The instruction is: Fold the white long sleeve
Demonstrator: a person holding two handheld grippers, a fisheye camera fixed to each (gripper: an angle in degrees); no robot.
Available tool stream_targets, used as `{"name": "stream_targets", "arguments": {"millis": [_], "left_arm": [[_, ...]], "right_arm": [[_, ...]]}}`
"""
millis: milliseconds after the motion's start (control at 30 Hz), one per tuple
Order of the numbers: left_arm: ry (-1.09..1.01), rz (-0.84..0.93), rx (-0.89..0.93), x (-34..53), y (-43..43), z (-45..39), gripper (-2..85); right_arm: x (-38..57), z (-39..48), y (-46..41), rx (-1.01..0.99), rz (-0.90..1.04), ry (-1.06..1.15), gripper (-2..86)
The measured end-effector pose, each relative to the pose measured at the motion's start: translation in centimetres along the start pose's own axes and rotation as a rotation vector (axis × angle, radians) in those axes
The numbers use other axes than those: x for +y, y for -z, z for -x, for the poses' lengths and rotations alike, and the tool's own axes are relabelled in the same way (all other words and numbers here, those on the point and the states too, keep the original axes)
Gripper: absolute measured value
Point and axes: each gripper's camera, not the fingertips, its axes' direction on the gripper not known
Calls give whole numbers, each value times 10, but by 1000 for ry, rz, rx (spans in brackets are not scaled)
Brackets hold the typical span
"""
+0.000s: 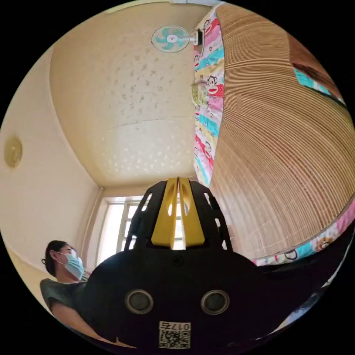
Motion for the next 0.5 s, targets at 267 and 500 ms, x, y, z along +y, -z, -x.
{"name": "stream_targets", "arguments": {"millis": [267,500], "left_arm": [[30,-387,-20,-76,122,-9,71],[-80,-340,-72,-129,100,-28,121]], "right_arm": [[44,-2,76,-92,-145,-160,3],[85,2,140,-35,-268,-290,4]]}}
